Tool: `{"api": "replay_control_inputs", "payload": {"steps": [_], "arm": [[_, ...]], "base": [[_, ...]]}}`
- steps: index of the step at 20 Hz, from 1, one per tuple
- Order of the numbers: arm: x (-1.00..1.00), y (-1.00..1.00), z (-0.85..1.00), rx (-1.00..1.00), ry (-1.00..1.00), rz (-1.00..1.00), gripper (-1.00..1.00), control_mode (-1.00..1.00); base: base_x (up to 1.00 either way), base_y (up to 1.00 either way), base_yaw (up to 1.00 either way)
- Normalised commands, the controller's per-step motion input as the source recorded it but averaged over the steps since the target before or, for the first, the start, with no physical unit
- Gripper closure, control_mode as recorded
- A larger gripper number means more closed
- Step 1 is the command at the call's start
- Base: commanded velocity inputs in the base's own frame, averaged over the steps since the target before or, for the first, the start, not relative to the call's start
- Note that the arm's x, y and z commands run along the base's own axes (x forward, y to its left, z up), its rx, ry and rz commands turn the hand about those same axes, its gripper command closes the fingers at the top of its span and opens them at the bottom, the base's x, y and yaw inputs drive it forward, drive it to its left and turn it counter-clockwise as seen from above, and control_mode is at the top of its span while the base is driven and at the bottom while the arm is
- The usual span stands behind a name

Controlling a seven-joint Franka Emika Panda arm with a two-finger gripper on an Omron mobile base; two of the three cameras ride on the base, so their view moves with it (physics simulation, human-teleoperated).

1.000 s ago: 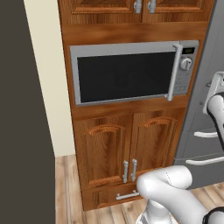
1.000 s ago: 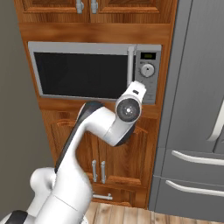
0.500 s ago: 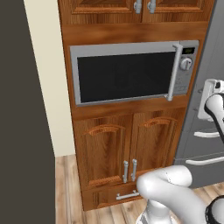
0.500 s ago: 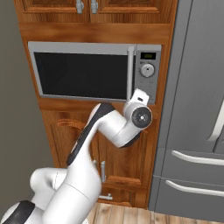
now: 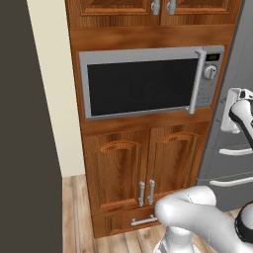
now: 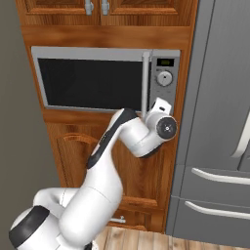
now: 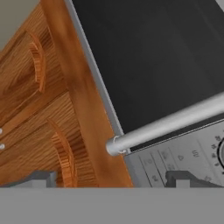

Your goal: Place the microwavable item in the microwave. Then, close the microwave door and press the start button.

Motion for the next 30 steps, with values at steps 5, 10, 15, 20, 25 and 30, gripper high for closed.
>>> {"api": "replay_control_inputs", "payload": {"steps": [5, 10, 15, 20, 25, 30], "arm": [[0.38, -0.04, -0.06, 0.01, 0.02, 0.0, -1.0, -1.0], [0.25, -0.26, -0.11, 0.02, 0.01, 0.0, -1.0, -1.0], [0.29, -0.15, -0.18, 0.02, 0.03, 0.0, -1.0, -1.0], [0.34, -0.15, -0.18, 0.02, 0.04, 0.0, -1.0, -1.0], [0.36, -0.09, -0.16, 0.01, 0.04, 0.0, -1.0, -1.0], [0.38, -0.05, -0.15, 0.01, 0.02, 0.0, -1.0, -1.0]], "base": [[0.0, 0.0, 0.0], [0.0, 0.0, 0.0], [0.0, 0.0, 0.0], [0.0, 0.0, 0.0], [0.0, 0.0, 0.0], [0.0, 0.0, 0.0]]}}
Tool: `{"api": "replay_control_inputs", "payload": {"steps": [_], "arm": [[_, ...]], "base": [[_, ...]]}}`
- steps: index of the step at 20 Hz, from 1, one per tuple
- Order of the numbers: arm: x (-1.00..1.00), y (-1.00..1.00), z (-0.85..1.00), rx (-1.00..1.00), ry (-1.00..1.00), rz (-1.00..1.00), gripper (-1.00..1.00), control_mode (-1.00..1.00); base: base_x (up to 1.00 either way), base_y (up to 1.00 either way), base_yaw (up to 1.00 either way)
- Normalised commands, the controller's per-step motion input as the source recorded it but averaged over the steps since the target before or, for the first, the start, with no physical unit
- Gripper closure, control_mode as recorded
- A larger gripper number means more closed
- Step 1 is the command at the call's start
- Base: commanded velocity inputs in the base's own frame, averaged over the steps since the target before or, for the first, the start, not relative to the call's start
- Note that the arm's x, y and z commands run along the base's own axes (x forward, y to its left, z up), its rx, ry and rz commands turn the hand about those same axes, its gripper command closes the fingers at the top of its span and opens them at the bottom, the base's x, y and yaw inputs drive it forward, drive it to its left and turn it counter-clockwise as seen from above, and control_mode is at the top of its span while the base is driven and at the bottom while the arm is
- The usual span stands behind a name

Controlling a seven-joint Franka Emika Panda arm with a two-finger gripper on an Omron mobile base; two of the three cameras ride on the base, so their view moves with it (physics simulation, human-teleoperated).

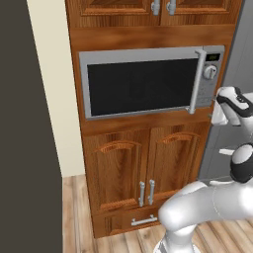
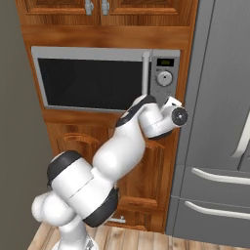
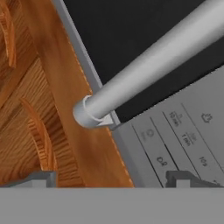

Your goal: Place the microwavable item in the microwave. Then, close the microwave door and press the start button.

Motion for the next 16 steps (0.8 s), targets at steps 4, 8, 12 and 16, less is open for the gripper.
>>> {"api": "replay_control_inputs", "payload": {"steps": [4, 8, 12, 16], "arm": [[0.37, -0.08, -0.16, 0.01, 0.0, 0.0, -1.0, -1.0], [0.35, -0.12, -0.16, 0.01, 0.0, 0.0, -1.0, -1.0], [0.32, -0.16, -0.14, 0.01, 0.0, 0.0, -1.0, -1.0], [0.29, -0.19, -0.12, 0.01, 0.0, 0.0, -1.0, -1.0]], "base": [[0.0, 0.0, 0.0], [0.0, 0.0, 0.0], [0.0, 0.0, 0.0], [0.0, 0.0, 0.0]]}}
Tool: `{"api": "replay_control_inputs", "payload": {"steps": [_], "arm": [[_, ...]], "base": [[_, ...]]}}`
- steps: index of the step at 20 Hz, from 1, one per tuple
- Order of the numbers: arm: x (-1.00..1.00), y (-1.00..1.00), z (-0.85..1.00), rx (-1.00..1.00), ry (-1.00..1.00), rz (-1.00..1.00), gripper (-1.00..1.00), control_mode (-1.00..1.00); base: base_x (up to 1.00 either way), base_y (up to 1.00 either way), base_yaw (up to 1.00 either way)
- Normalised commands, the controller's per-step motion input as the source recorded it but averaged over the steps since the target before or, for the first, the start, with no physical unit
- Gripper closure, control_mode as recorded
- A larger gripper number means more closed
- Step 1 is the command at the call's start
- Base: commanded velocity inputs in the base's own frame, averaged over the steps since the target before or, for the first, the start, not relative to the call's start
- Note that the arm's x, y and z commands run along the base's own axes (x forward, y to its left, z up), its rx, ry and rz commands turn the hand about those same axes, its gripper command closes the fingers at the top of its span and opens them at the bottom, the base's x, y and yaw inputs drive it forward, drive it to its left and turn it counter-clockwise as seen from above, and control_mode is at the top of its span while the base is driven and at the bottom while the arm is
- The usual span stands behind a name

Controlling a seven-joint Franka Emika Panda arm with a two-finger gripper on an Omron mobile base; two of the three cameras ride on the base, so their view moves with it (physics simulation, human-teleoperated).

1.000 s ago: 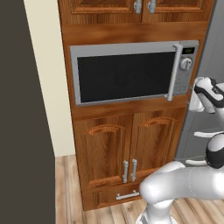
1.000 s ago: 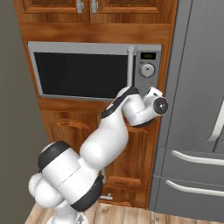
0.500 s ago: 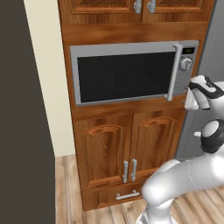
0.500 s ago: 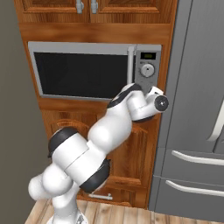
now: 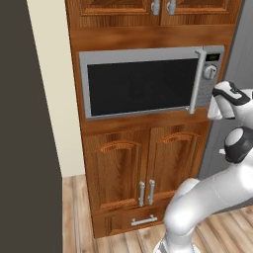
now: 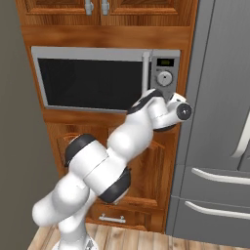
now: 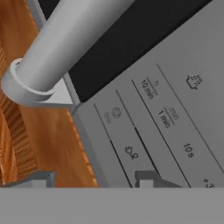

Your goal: Place the microwavable item in the microwave. Then, close the microwave door and press the start button.

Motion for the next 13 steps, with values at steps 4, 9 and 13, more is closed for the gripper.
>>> {"api": "replay_control_inputs", "payload": {"steps": [4, 9, 13], "arm": [[0.31, -0.18, -0.14, 0.01, 0.0, 0.0, -1.0, -1.0], [0.31, -0.12, -0.18, 0.01, 0.0, 0.0, -1.0, -1.0], [0.25, -0.05, -0.2, 0.0, 0.0, 0.0, -1.0, -1.0]], "base": [[0.0, 0.0, 0.0], [0.0, 0.0, 0.0], [0.0, 0.0, 0.0]]}}
